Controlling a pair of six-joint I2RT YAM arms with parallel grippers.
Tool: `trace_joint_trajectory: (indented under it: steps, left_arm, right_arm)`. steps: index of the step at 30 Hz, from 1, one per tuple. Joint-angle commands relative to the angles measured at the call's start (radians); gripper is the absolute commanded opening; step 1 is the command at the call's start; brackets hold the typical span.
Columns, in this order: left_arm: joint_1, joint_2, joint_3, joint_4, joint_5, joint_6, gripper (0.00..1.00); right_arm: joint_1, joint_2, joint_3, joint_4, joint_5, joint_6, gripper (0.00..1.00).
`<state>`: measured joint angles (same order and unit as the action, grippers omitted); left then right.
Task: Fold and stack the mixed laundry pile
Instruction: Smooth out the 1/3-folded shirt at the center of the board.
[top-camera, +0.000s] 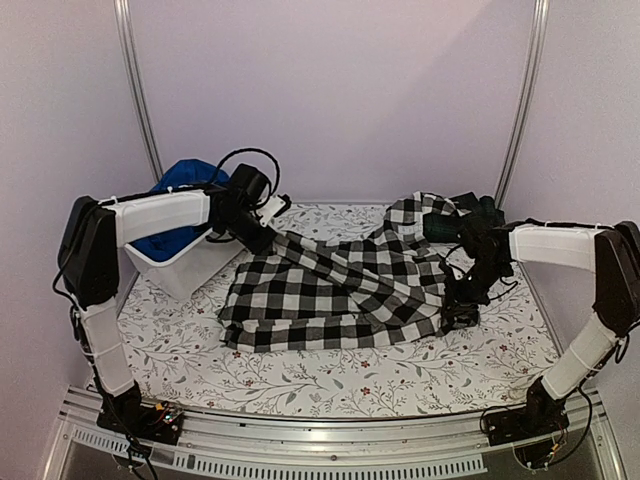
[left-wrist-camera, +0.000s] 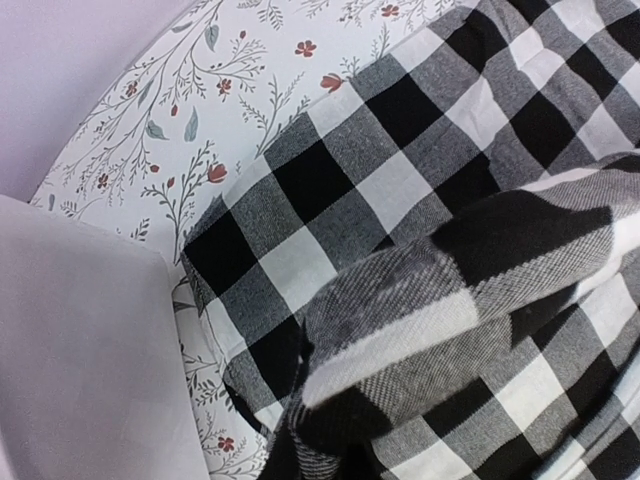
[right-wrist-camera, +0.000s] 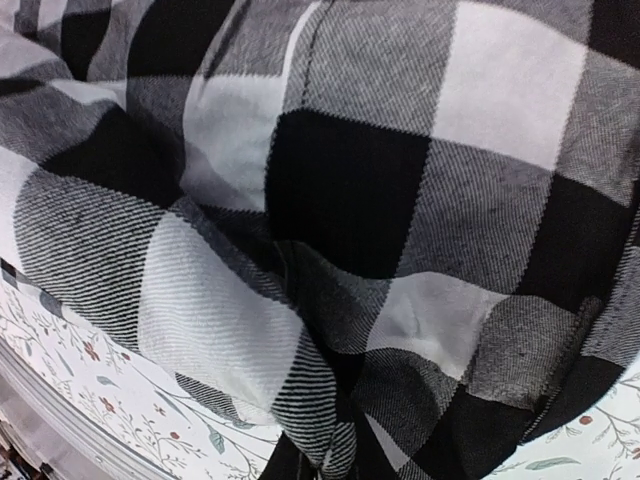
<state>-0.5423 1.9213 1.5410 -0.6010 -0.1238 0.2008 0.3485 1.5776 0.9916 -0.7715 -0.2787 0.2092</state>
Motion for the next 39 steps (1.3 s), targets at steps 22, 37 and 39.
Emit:
trace_joint_trajectory:
  steps: [22,37,39]
  left_arm:
    - [-0.239,-0.314,-0.606,0.18,-0.307,0.136,0.03]
    - [-0.268,-0.706,-0.655,0.149,-0.036,0.093,0.49]
    - [-0.246,-0.755,-0.67,0.201,-0.024,0.076,0.52]
  right_arm:
    - [0.147,0.019,0.048,-0.161,0.339,0.058,0.47]
    - [0.117,-0.158,0.102,-0.019,0.131,0.02,0.75]
    - [0.1,-0.169,0.105,0.064,0.058,0.021,0.75]
